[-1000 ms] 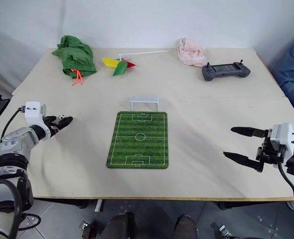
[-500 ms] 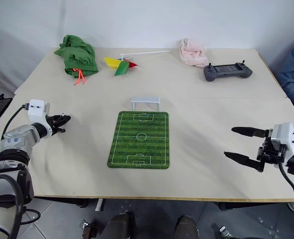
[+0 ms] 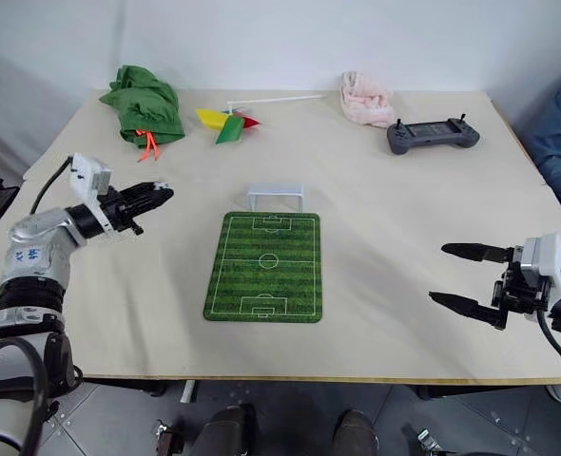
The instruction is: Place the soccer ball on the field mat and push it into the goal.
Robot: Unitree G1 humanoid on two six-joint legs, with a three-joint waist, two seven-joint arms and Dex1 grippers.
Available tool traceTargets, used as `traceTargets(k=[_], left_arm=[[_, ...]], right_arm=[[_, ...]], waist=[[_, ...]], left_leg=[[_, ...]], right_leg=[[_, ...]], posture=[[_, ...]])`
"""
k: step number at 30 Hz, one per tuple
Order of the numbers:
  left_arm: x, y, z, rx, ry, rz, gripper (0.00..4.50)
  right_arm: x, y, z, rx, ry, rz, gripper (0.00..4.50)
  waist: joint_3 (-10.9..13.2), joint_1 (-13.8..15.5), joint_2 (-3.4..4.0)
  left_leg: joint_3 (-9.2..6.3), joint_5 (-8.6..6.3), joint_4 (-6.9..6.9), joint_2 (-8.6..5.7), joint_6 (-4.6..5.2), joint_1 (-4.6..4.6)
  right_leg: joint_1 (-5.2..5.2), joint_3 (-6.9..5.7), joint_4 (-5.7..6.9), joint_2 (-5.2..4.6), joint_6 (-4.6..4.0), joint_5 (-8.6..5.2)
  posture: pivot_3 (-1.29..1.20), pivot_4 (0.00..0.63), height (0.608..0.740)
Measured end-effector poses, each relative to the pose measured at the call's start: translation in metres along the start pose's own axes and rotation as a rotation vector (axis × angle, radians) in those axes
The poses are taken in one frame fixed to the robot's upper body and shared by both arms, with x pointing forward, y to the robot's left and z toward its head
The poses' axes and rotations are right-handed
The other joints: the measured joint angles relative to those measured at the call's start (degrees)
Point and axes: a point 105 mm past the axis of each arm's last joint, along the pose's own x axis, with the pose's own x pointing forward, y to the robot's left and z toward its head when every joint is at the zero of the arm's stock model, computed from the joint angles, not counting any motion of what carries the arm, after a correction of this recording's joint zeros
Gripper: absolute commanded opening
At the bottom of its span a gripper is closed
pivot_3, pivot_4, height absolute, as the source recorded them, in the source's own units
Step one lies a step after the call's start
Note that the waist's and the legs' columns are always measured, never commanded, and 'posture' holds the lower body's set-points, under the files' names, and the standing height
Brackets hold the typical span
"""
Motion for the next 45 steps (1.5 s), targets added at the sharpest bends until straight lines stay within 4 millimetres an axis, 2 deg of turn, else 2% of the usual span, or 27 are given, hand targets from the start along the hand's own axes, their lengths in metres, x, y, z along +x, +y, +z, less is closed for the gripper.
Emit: traceTargets(k=[2, 4, 7, 10, 12, 18, 22, 24, 32, 40, 45], left_arm=[[0.014, -0.019, 0.008, 0.023, 0.004, -0.111, 0.82], [0.03, -0.046, 0.016, 0.054, 0.006, -0.248, 0.82], [0.045, -0.08, 0.024, 0.094, -0.004, -0.394, 0.82], [0.053, -0.116, 0.014, 0.125, 0.018, -0.508, 0.82], [0.054, -0.132, 0.002, 0.123, 0.048, -0.549, 0.82], [0.053, -0.158, -0.008, 0.128, 0.084, -0.563, 0.82], [0.043, -0.178, -0.036, 0.102, 0.157, -0.563, 0.82], [0.04, -0.184, -0.042, 0.094, 0.174, -0.564, 0.82], [0.04, -0.179, -0.057, 0.141, 0.213, -0.48, 0.82], [0.04, -0.181, -0.072, 0.151, 0.246, -0.488, 0.82], [0.04, -0.183, -0.078, 0.162, 0.25, -0.495, 0.82]], right_arm=[[-0.002, 0.006, -0.003, 0.009, 0.012, 0.013, 4.5], [-0.005, 0.012, -0.01, 0.035, 0.032, 0.019, 4.5], [-0.004, 0.013, -0.01, 0.031, 0.035, 0.025, 4.5], [-0.003, 0.017, -0.01, 0.03, 0.042, 0.035, 4.5], [-0.002, 0.02, -0.011, 0.034, 0.046, 0.04, 4.5], [-0.002, 0.027, -0.016, 0.053, 0.061, 0.048, 4.5], [-0.002, 0.032, -0.018, 0.074, 0.067, 0.048, 4.5], [-0.002, 0.033, -0.019, 0.075, 0.067, 0.048, 4.5], [-0.007, 0.035, -0.016, 0.086, 0.033, 0.06, 4.5], [-0.011, 0.045, -0.025, 0.145, 0.021, 0.058, 4.5], [-0.021, 0.059, -0.032, 0.201, 0.009, 0.03, 4.5]], waist=[[0.0, 0.0, 0.0], [0.0, 0.1, -0.01], [0.0, -0.2, 0.0], [0.0, -0.4, 0.01], [0.0, -0.2, 0.01], [0.0, 0.2, 0.0], [0.0, 0.0, 0.0], [0.0, 0.2, 0.0], [0.0, 0.6, 0.0], [0.0, 1.2, 0.0], [0.0, 1.4, 0.01]], left_leg=[[0.0, 0.0, 0.01, 0.0, 0.0, 0.0], [0.0, 0.0, 0.05, 0.0, 0.01, -0.02], [0.01, -0.01, 0.1, 0.0, 0.01, -0.01], [0.01, -0.01, 0.1, 0.0, 0.01, 0.03], [0.01, -0.01, 0.17, 0.0, 0.01, -0.01], [0.01, -0.04, 0.24, 0.0, 0.06, -0.02], [0.0, -0.05, 0.24, 0.0, 0.06, -0.01], [-0.01, -0.06, 0.35, 0.0, 0.07, -0.03], [-0.01, -0.14, 0.51, 0.0, 0.07, -0.03], [-0.01, -0.18, 0.55, 0.0, 0.07, -0.05], [0.0, -0.23, 0.54, 0.0, 0.08, -0.05]], right_leg=[[0.0, 0.0, 0.0, 0.0, 0.0, 0.0], [0.03, 0.0, -0.01, 0.0, 0.01, 0.01], [0.03, 0.01, 0.01, 0.0, 0.01, 0.02], [0.03, 0.04, 0.02, 0.0, 0.01, 0.02], [0.03, 0.03, 0.0, 0.0, 0.0, 0.03], [0.09, 0.04, -0.04, -0.01, 0.02, 0.06], [0.08, 0.03, -0.03, -0.01, 0.02, 0.06], [0.1, 0.04, -0.05, -0.01, 0.0, 0.07], [0.13, 0.05, -0.2, -0.01, 0.0, 0.08], [0.14, 0.05, -0.25, -0.01, 0.01, 0.09], [0.17, 0.05, -0.21, -0.01, 0.03, 0.1]], posture=[[0.0, 0.15, 0.74], [0.0, 0.15, 0.74], [0.0, 0.15, 0.74], [0.0, 0.15, 0.74], [0.0, 0.15, 0.74], [0.0, 0.15, 0.74], [0.0, 0.15, 0.74], [0.0, 0.15, 0.74], [0.0, 0.15, 0.74], [0.0, 0.15, 0.74], [0.0, 0.15, 0.74]])
